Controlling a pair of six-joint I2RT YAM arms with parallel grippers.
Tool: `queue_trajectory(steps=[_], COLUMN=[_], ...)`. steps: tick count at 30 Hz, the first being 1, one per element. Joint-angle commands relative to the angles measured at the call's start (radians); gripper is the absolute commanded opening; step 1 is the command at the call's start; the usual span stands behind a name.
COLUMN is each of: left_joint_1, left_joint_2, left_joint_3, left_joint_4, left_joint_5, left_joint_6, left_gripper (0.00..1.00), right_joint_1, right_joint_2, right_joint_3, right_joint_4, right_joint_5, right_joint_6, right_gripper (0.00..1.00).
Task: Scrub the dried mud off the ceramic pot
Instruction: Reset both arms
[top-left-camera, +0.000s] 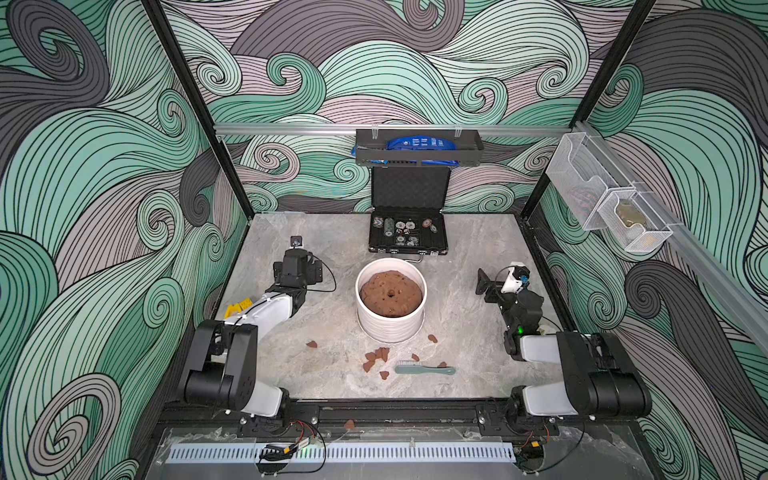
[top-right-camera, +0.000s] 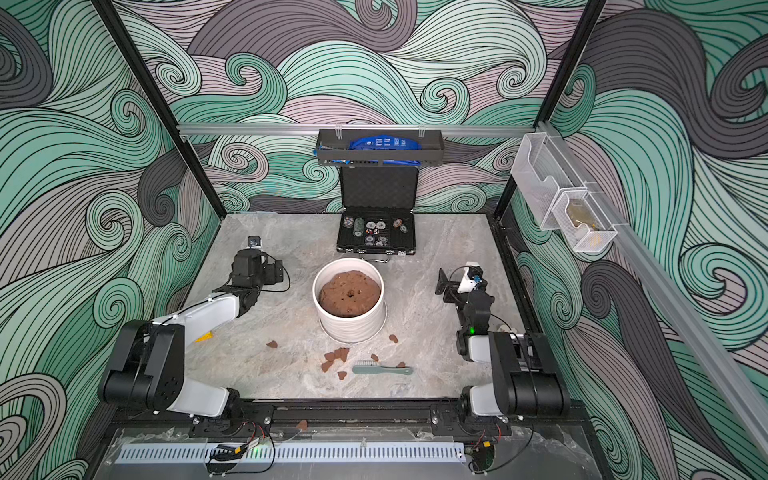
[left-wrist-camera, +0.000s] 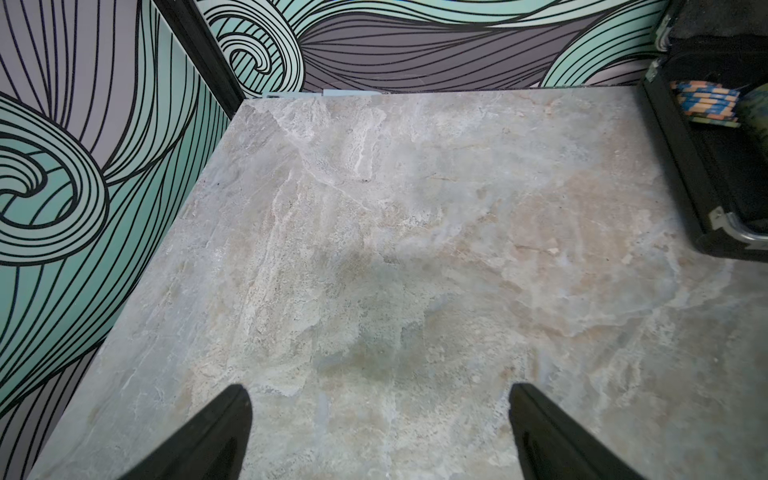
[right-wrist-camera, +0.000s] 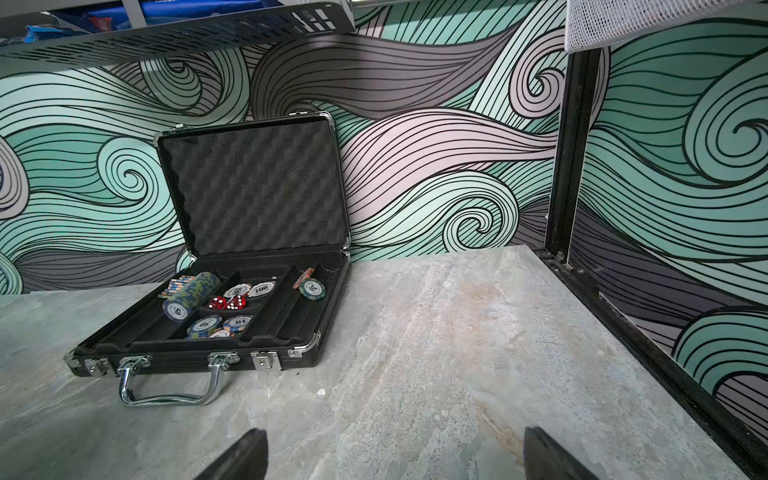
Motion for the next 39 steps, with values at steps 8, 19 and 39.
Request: queue_trajectory(steps=[8,19,39], left_joint_1=[0.01,0.009,0.019], left_joint_2=[-0.021,-0.022,0.043], left_joint_3=[0.01,-0.002,-0.107], left_joint_4=[0.002,-0.01,0.173], left_joint_5=[0.01,-0.026,-0.022], left_joint_6=[0.033,0.029,0.038], left_gripper=[0.99,0.99,0.99], right_joint_1=[-0.003,-0.003,0.03], right_joint_2=[0.019,0.02,0.057], right_joint_3=[-0.011,-0.026,-0.035], right_joint_4=[0.114,0.137,0.197], right_joint_5=[-0.012,0.004,-0.023], right_joint_6=[0.012,0.019,-0.044], right_gripper=[0.99,0.99,0.99])
